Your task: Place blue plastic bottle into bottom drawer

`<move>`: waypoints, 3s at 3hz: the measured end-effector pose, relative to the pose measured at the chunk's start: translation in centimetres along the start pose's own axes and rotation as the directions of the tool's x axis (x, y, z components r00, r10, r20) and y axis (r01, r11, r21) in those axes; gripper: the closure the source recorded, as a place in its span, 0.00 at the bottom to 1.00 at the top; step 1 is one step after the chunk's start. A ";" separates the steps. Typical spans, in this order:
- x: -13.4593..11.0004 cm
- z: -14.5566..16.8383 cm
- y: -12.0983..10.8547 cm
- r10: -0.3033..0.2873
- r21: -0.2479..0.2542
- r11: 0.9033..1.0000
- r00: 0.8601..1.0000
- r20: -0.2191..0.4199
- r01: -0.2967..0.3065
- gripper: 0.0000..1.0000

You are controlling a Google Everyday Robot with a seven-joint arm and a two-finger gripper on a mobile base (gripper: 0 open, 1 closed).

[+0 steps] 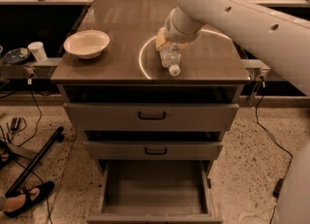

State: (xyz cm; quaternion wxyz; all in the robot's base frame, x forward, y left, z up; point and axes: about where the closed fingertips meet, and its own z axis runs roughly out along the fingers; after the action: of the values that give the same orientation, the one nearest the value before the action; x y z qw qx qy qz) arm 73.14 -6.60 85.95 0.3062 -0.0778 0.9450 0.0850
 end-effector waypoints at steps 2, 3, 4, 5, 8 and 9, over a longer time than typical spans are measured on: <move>-1.0 -2.0 -0.1 -0.025 0.022 0.999 0.999 0.030 0.025 1.00; 0.2 -3.8 -0.5 -0.021 0.022 1.000 0.999 0.033 0.020 1.00; 1.5 -5.1 -0.6 -0.014 0.018 1.000 0.999 0.039 0.014 1.00; 2.9 -6.7 -1.1 0.003 0.028 1.000 0.999 0.055 -0.004 1.00; 6.4 -9.7 -2.8 0.053 0.068 0.996 0.997 0.062 -0.057 1.00; 7.5 -10.8 -2.9 0.062 0.077 0.995 0.996 0.063 -0.067 1.00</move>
Offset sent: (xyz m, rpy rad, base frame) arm 0.0080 -0.0039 0.0407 -0.0442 -0.0786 -0.0027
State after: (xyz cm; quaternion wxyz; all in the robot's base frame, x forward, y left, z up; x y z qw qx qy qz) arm 61.61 -12.43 89.79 0.3346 -0.0323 0.9399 0.0599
